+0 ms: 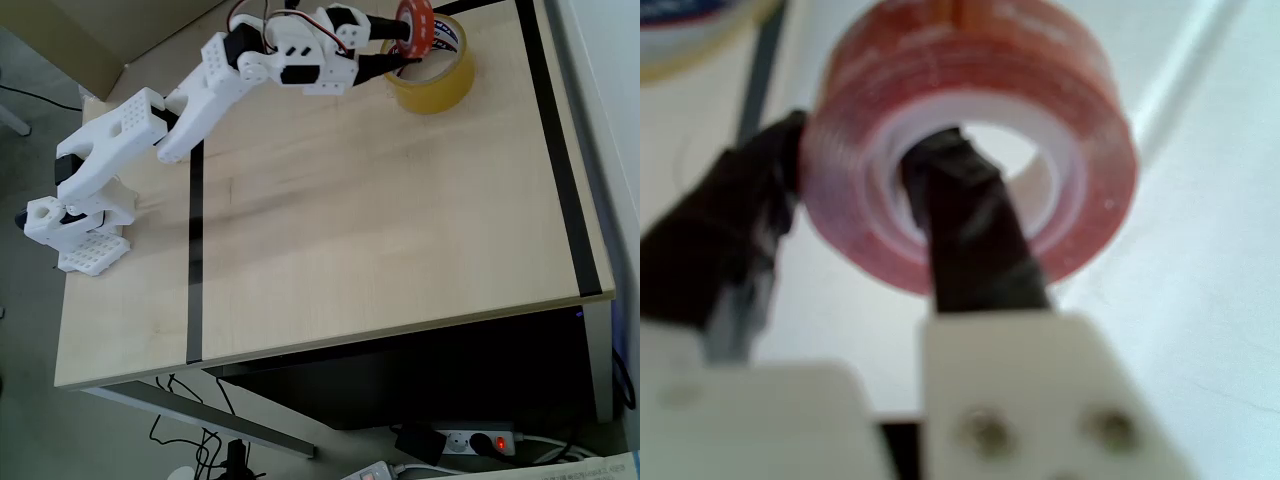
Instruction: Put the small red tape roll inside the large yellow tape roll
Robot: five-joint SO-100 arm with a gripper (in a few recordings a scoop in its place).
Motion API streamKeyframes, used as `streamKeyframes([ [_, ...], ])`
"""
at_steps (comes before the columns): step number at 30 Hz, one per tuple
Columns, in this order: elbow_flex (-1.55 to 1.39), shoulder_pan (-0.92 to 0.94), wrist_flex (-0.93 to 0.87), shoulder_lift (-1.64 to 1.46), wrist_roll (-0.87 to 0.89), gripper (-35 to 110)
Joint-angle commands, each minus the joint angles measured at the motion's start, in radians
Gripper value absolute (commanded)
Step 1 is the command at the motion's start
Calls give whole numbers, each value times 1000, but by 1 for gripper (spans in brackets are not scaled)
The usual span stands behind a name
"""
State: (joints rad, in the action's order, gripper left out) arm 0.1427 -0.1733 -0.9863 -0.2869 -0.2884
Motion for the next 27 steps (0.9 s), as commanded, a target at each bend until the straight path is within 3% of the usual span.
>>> streamKeyframes([
  [1,98,-23,-2,-49,26,0],
  [8,98,-32,-167,-20,26,15],
  [15,98,-5,-299,-28,26,20],
  [18,98,21,-402,-81,26,18],
  [21,97,61,-581,-172,20,0],
  [25,97,178,-810,-285,18,0],
  [27,-46,252,-822,-419,25,0],
])
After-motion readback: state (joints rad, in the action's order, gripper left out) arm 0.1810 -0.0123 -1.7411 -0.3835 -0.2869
